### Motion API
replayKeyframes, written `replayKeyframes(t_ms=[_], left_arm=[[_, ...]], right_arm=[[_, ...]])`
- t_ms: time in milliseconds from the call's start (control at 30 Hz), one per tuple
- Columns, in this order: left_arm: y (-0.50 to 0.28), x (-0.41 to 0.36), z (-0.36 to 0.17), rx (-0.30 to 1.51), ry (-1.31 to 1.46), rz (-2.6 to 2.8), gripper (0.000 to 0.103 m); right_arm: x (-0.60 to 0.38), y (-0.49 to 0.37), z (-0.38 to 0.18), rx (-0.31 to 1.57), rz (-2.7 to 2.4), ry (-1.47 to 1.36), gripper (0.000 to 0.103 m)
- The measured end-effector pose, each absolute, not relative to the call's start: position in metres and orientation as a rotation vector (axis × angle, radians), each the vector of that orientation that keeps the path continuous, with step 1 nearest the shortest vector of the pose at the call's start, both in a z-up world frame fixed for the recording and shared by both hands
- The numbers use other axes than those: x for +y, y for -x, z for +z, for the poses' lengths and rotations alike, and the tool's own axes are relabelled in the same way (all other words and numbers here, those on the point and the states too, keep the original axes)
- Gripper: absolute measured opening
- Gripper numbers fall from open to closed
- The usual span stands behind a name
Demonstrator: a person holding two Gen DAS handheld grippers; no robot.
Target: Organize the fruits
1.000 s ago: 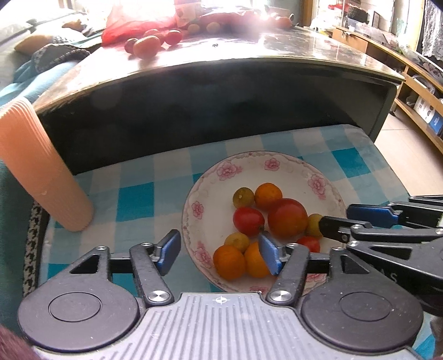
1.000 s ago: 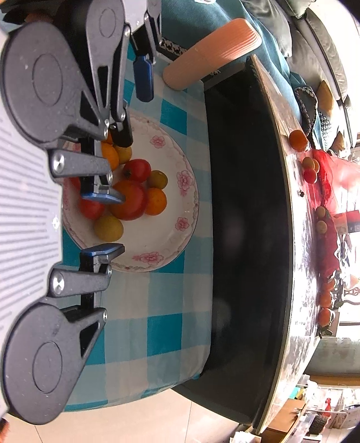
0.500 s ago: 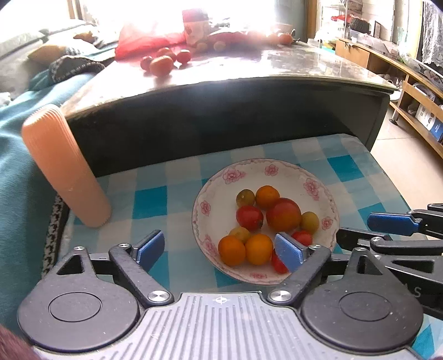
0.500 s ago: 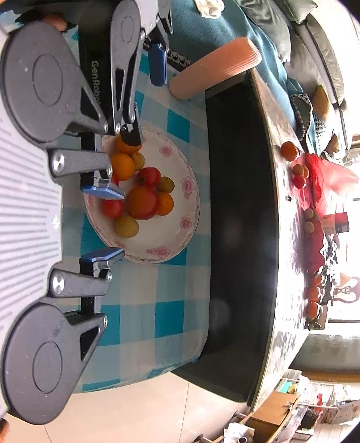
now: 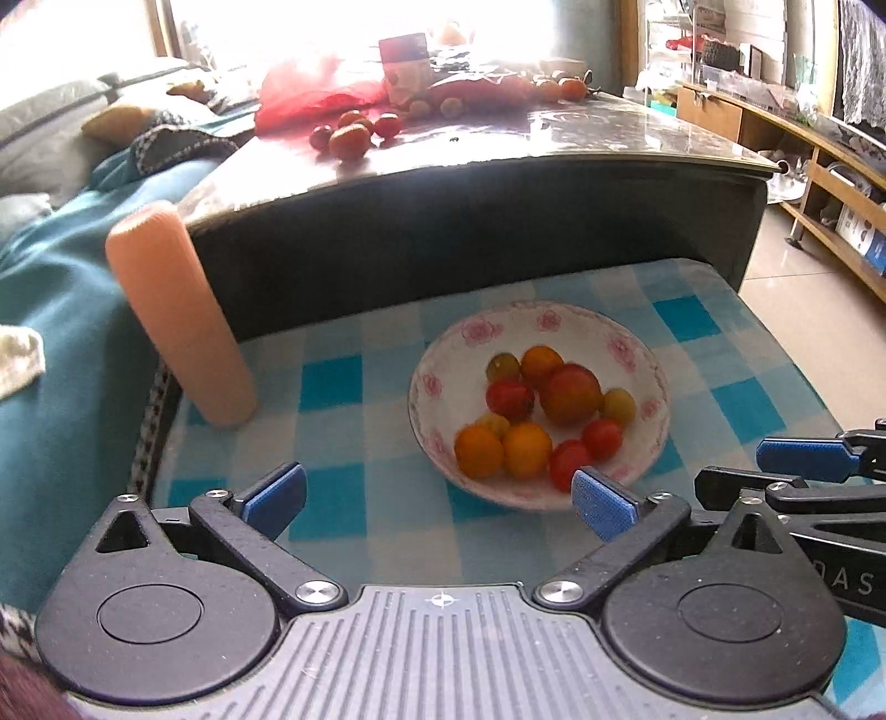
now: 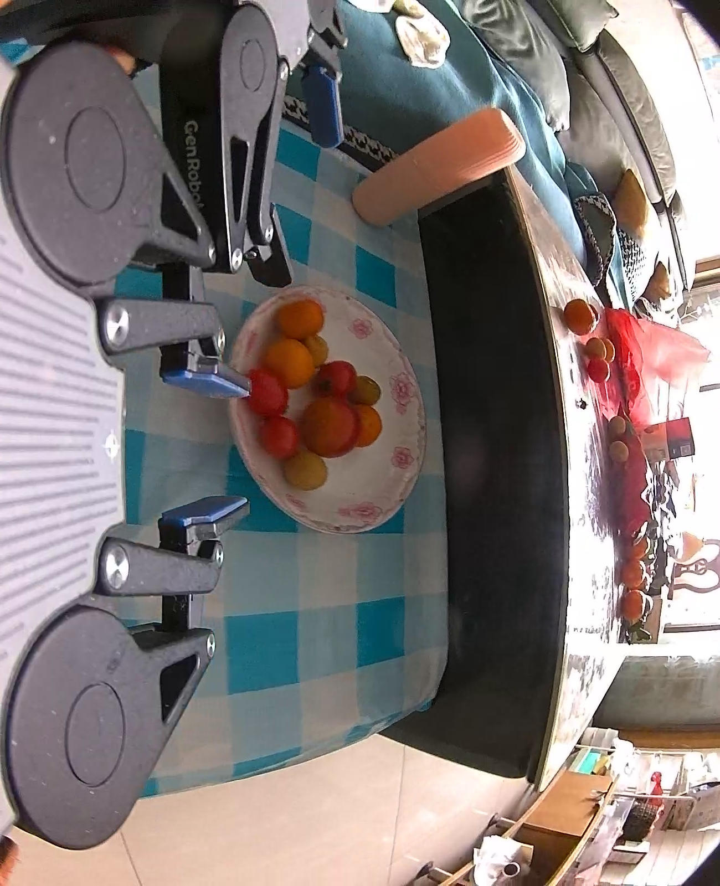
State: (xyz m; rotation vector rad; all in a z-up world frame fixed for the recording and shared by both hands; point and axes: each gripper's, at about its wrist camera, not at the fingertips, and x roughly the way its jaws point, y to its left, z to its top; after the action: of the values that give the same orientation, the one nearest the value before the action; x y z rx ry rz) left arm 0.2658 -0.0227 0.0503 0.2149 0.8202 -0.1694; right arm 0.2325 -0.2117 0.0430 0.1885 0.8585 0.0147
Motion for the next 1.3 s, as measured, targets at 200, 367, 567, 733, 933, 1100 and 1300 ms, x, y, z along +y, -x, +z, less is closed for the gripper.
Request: replayKeyframes(t_ms=[200, 367, 567, 733, 933, 1100, 1300], left_arm=[[-0.241, -0.018, 0.048, 0.832, -0.207, -0.155, 0.103], [-0.22, -0.017, 0.046, 0.837, -0.203, -0.15, 0.103], [-0.192, -0.019, 0.041, 0.855, -0.184, -0.158, 0.103], [-0.171, -0.021, 0.035, 0.868, -0.187, -0.167, 0.103], [-0.153, -0.02, 0.035, 0.872, -0.18, -0.181, 0.103], [-0.14, -0.019, 0.034, 0.872, -0.182, -0.182, 0.103], [-0.128, -0.019, 0.032, 0.885, -0.17, -0.196, 0.103]], right_arm=[[-0.21, -0.203, 0.039, 0.885, -0.006, -0.196, 0.053], [-0.213, -0.177, 0.032, 0.908, -0.022, -0.218, 0.055], [-0.216, -0.147, 0.03, 0.915, -0.033, -0.266, 0.055], [-0.212, -0.125, 0.029, 0.92, -0.036, -0.287, 0.056], [-0.208, -0.103, 0.026, 0.934, -0.048, -0.298, 0.056], [-0.206, -0.089, 0.025, 0.936, -0.058, -0.306, 0.056], [-0.201, -0.075, 0.025, 0.94, -0.055, -0.31, 0.056]])
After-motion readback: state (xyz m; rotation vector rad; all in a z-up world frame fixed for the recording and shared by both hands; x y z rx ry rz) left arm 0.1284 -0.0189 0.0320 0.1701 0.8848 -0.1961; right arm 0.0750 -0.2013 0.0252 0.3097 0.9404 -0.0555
